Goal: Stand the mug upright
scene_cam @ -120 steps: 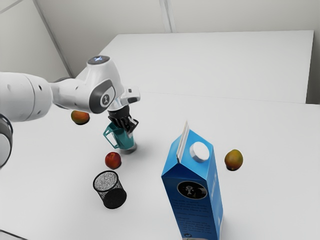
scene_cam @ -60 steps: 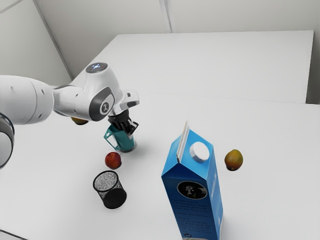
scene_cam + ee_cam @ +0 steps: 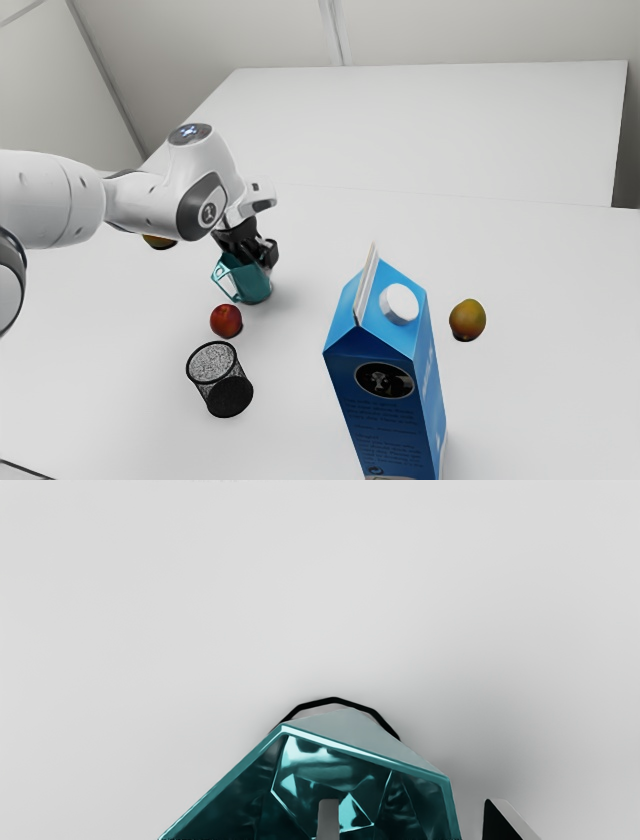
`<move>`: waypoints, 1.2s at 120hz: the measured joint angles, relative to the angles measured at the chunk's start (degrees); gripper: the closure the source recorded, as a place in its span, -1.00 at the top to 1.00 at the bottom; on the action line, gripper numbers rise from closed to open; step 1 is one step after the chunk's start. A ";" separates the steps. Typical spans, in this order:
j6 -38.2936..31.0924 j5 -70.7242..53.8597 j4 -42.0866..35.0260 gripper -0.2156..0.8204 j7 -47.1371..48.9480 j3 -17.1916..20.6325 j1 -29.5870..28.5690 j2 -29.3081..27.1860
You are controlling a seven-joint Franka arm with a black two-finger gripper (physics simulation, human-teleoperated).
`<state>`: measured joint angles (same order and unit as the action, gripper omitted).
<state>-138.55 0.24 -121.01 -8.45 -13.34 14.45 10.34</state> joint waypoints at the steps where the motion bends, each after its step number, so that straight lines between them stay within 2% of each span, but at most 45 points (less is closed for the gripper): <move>1: 0.01 0.02 0.01 -0.04 -0.01 0.00 0.01 -0.03; 18: 0.09 0.29 0.04 0.25 -0.17 -0.01 0.11 -0.83; 35: 0.32 0.47 -0.06 0.41 -0.25 -0.01 0.32 -2.50; 58: 1.15 0.67 -1.12 0.51 -0.16 -0.01 0.69 -6.54; 92: 4.35 0.70 -0.74 0.57 0.32 -0.01 1.09 -13.08; 102: 8.56 0.68 4.02 0.57 0.46 -0.01 0.96 -12.78; 122: 22.82 1.70 19.33 0.58 0.68 -0.02 0.18 -7.00; 144: 34.70 2.21 25.04 0.58 0.84 -0.06 0.84 -4.49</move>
<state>-103.85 2.45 -95.97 -7.61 -13.40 15.29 5.85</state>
